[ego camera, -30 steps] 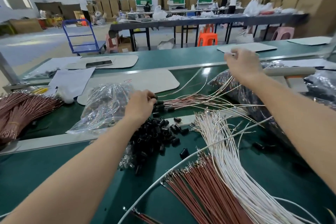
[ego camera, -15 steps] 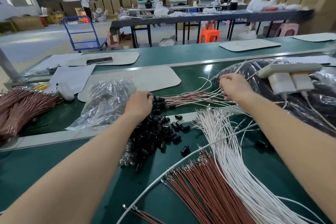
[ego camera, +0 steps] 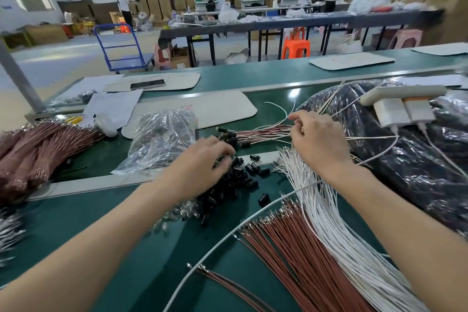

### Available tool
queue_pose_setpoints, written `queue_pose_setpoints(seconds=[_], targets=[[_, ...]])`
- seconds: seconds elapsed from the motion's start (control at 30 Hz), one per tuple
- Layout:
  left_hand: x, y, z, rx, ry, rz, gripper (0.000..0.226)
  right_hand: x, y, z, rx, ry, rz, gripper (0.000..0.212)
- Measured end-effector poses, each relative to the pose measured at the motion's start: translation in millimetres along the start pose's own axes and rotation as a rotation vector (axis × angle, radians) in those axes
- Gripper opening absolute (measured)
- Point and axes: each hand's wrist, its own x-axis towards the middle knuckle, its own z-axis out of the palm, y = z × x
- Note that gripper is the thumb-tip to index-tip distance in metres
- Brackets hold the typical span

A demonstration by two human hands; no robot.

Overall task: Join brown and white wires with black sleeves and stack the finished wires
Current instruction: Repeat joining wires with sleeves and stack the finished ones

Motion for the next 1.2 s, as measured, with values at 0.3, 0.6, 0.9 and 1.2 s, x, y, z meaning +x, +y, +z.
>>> queue_pose_setpoints(seconds=[0.3, 0.6, 0.9, 1.2], targets=[[-30.1, 46.6, 18.4, 0.343, -0.036, 0.276, 0.044, -59.3, -30.4, -25.9, 0.054, 0.032, 0.01, 0.035], [-20.0, 71.7, 42.0, 0.453, -0.076, 0.325, 0.035, -120.9, -44.1, -35.6, -0.16, -0.349, 0.133, 0.03], [-77.4, 55.2, 2.6, -0.56, 0.266, -0.242, 0.032, -139.6, -48.7, -34.0, -0.19, -0.406, 0.121, 0.024], [-155.3, 30.8, 17.3, -0.963, 0.55, -0.513, 0.024, -142.5, -52.1, -38.8, -0.015, -0.307, 0.188, 0.008]])
